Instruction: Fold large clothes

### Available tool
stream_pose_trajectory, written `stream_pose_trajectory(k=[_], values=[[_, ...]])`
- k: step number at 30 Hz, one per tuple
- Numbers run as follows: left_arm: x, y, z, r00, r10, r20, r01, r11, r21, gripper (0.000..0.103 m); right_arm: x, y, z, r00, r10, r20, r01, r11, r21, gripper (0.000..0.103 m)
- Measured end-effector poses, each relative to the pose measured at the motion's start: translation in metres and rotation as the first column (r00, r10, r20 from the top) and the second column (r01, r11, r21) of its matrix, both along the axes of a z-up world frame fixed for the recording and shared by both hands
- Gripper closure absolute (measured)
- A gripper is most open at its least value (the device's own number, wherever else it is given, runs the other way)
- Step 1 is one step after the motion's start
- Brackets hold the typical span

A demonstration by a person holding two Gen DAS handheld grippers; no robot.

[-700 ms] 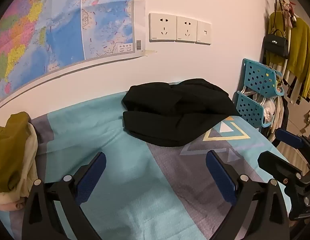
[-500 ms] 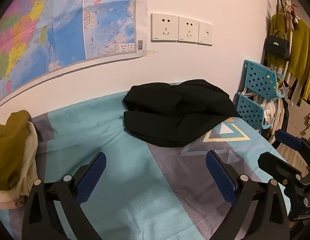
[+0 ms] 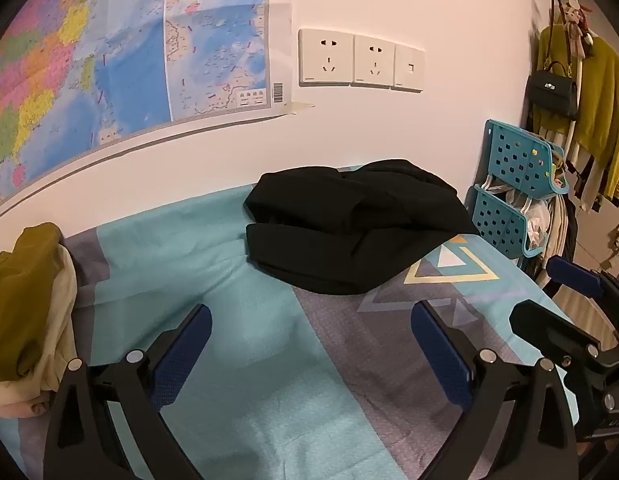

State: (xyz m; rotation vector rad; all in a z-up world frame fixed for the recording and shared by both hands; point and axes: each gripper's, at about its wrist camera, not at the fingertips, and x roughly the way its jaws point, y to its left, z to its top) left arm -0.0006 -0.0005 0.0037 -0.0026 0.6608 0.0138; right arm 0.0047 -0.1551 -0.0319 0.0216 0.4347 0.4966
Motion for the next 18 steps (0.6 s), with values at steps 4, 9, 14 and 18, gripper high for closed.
stream_pose_trajectory(k=[4,9,14,18], values=[[-0.0004,-0.0009,0.0,1.0,-0.001,0.002,0.001,1.0,0.001,0.007,-0.0019,0.0024,0.0047,1.0,-0.002,0.007,0.002,1.0,0.002,0.005],[-0.0001,-0.0026,0.0006,1.0,0.003,0.004,-0.003,1.0,0.005,0.007,-0.0026,0.0018,0.0039,1.0,-0.003,0.007,0.003,1.0,0.002,0.005],[0.0,-0.0029,0.0009,1.0,0.001,0.003,-0.001,1.0,0.003,0.007,-0.002,0.002,0.0037,1.0,-0.001,0.004,0.001,1.0,0.003,0.005],[-0.0001,-0.003,0.002,1.0,0.0,0.002,0.0,1.0,0.002,0.007,-0.0029,0.0024,0.0032,1.0,-0.001,0.004,0.001,1.0,0.003,0.005]])
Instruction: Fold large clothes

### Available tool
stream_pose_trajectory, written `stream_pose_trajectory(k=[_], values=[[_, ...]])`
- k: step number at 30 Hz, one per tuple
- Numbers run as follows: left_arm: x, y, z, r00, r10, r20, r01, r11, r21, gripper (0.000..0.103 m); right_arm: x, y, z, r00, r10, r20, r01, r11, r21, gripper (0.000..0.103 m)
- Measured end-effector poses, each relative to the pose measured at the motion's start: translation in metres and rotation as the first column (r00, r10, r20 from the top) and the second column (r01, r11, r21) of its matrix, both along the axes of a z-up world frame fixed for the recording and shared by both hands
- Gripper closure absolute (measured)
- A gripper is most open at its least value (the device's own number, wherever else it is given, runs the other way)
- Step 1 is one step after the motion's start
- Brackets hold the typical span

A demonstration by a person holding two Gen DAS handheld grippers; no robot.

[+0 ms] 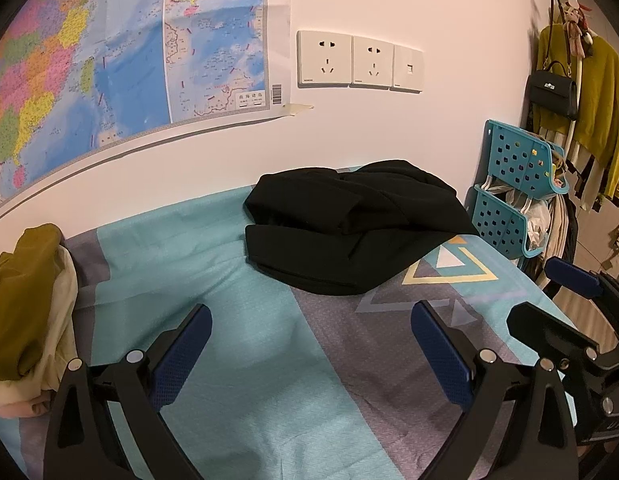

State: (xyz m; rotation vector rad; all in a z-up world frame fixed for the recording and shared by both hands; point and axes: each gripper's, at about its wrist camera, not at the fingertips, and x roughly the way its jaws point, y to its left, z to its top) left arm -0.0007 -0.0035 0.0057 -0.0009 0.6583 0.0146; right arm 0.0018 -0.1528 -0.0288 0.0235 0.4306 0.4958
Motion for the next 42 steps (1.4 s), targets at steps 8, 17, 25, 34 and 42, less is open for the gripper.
stream_pose_trajectory(k=[8,17,25,34,42], values=[[-0.0008,-0.0003,0.0018,1.0,-0.003,0.0,0.003,1.0,0.002,0.007,-0.0011,0.0003,0.0001,1.0,0.001,0.003,-0.001,1.0,0.001,0.005],[-0.0023,-0.0012,0.0022,1.0,0.0,0.002,0.0,1.0,0.001,0.007,-0.0011,-0.0003,0.0008,1.0,0.004,0.004,-0.004,1.0,0.003,0.005],[-0.0032,-0.001,0.0028,1.0,0.0,0.004,0.0,1.0,0.0,0.007,-0.001,-0.0012,0.0028,1.0,0.005,0.005,-0.005,1.0,0.007,0.005],[-0.0041,-0.0011,0.0029,1.0,0.0,0.005,0.0,1.0,-0.002,0.007,-0.0012,-0.002,0.0032,1.0,0.006,0.007,-0.006,1.0,0.009,0.005],[-0.0036,-0.0021,0.0026,1.0,-0.001,0.005,0.001,1.0,-0.001,0.007,-0.0005,-0.0021,0.0041,1.0,0.006,0.007,-0.006,1.0,0.01,0.005]])
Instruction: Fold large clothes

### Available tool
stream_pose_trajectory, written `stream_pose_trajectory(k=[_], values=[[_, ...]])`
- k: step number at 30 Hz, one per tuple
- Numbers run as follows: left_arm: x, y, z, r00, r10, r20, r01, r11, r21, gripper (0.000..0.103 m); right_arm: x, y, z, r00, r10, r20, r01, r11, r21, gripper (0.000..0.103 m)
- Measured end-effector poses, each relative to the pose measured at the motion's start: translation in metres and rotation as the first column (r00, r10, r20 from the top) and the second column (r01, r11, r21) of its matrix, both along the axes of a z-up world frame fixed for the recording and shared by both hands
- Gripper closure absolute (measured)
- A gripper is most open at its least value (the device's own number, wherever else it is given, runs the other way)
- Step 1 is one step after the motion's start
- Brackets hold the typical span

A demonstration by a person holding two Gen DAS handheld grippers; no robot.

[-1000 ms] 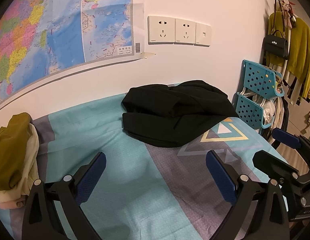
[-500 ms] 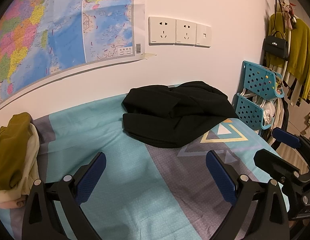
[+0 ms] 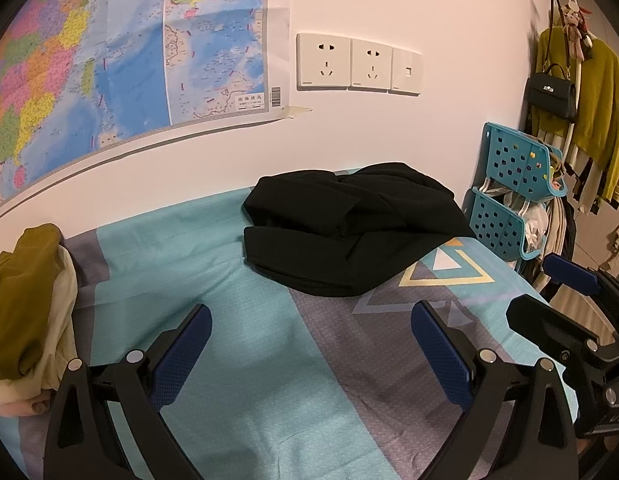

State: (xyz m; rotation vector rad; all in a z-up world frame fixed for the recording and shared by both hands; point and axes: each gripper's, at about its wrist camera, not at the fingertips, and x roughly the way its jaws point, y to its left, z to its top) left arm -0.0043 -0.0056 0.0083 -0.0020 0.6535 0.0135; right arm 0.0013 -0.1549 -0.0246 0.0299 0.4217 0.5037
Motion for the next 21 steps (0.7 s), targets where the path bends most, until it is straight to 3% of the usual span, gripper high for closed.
stream_pose_trajectory(k=[21], values=[[0.0019,-0.0017,-0.0016,1.0,0.002,-0.013,-0.002,1.0,-0.006,0.007,0.0023,-0.0018,0.0007,1.0,0.0,-0.001,0.0,1.0,-0.004,0.006]])
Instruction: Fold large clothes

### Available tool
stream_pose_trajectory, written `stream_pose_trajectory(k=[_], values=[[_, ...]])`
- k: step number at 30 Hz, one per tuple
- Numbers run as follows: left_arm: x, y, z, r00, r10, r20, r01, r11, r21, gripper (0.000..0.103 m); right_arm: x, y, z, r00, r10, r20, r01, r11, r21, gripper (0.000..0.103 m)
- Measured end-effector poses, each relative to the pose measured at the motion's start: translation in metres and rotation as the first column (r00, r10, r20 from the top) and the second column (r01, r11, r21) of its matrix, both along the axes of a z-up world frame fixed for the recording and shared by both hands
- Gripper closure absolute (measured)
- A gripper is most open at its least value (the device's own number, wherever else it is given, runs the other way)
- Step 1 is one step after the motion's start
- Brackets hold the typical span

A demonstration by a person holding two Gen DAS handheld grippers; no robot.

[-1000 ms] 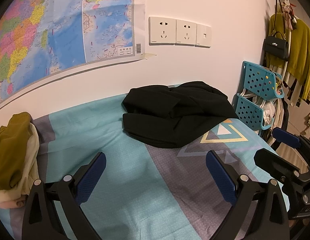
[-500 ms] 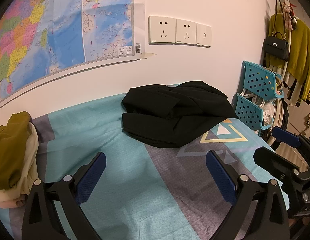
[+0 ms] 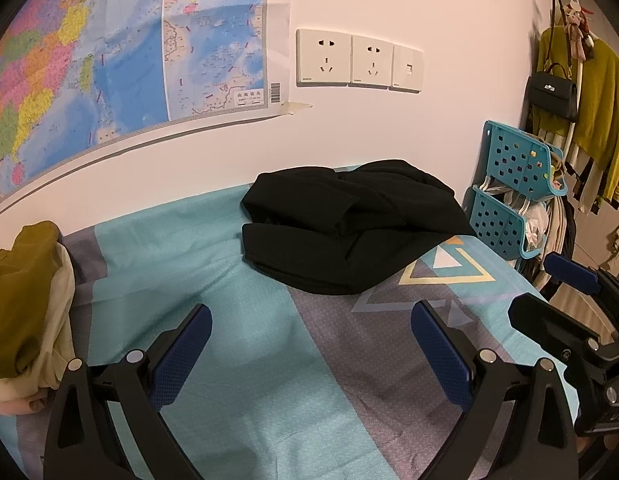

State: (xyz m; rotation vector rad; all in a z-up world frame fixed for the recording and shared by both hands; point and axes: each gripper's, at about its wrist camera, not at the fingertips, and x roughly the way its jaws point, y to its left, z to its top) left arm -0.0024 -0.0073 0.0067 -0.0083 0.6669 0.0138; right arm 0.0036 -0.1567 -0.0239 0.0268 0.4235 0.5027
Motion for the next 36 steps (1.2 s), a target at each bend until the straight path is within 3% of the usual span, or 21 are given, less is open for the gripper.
stream_pose_trajectory(k=[23,32,36], values=[[0.014,0.001,-0.007,1.0,0.009,-0.029,-0.009,1.0,-0.009,0.007,0.013,0.002,-0.001,1.0,0.01,-0.02,-0.01,1.0,-0.026,0.005],[0.043,0.016,-0.021,0.996,0.051,-0.07,-0.052,0.998,-0.021,0.007,0.052,0.01,-0.002,0.998,0.042,-0.046,-0.045,0.996,-0.083,0.005],[0.065,0.027,-0.034,0.991,0.084,-0.107,-0.086,0.996,-0.019,0.007,0.086,0.022,-0.006,0.997,0.044,-0.058,-0.053,0.984,-0.168,0.006]])
